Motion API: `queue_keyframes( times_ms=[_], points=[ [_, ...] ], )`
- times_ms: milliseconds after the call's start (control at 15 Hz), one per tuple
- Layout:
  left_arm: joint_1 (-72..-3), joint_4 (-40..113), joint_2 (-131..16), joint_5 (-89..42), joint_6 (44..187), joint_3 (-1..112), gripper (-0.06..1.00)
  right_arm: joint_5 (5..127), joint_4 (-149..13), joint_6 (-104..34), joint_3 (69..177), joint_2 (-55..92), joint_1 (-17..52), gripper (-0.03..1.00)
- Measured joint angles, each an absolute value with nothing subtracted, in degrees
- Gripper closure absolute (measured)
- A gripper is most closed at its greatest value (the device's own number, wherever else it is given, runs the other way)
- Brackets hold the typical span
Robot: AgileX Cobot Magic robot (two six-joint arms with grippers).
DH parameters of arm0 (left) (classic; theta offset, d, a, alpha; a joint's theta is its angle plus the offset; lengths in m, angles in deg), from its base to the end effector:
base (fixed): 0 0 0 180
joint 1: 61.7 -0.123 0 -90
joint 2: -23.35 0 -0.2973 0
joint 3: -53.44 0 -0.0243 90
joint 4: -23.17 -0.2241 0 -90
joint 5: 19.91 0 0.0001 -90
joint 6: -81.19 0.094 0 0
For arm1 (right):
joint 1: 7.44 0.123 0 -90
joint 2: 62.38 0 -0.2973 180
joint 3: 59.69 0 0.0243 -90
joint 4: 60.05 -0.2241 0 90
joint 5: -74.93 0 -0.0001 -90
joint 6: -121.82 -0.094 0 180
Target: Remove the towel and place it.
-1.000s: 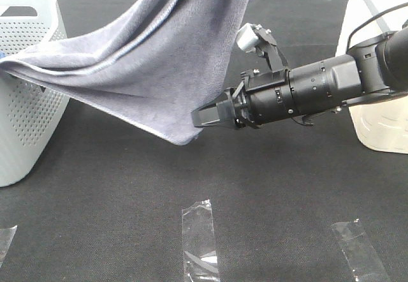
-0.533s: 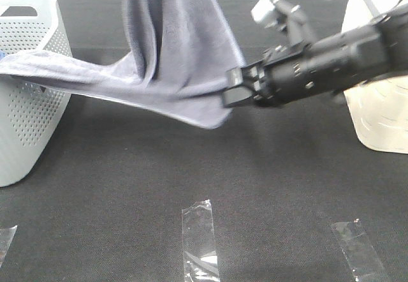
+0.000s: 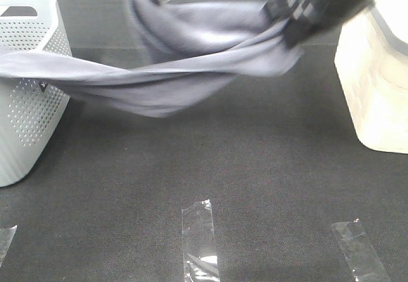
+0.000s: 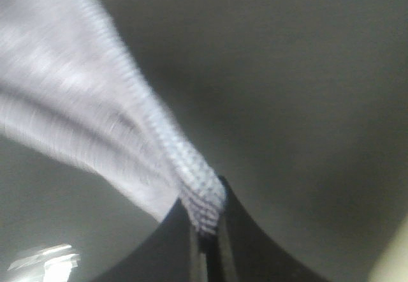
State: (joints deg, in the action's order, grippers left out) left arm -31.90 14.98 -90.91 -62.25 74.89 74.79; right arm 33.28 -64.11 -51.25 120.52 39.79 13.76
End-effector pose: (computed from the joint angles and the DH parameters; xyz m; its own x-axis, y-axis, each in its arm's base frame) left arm 0.3632 -0.1976 0.3408 -0.6149 0.3476 -0.7079 0.4333 0.8989 0.0650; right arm 0.3179 0.1280 0.3154 -0.7218 -0.3527 -0.5955 -0.4373 0.8993 -0.0026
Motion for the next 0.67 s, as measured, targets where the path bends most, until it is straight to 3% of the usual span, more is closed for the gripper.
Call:
queue_keyframes(
  times_ms=[200, 400, 667],
  points=[
    [-31.90, 13.03, -94.12, -43.63, 75.12, 74.79, 0.94, 28.64, -48.70, -59.33, 133.70, 44.83, 11.81, 0.97],
    [-34.77, 8.45, -94.17, -23.23, 75.12, 76.33, 0.94, 31.33, -38.16, -64.20, 147.22, 49.42, 10.04, 0.97],
    [-40.15, 8.05, -94.29, -16.53, 75.06, 90.14, 0.94, 40.90, -34.38, -64.83, 164.75, 49.70, 10.04, 0.97]
  ],
)
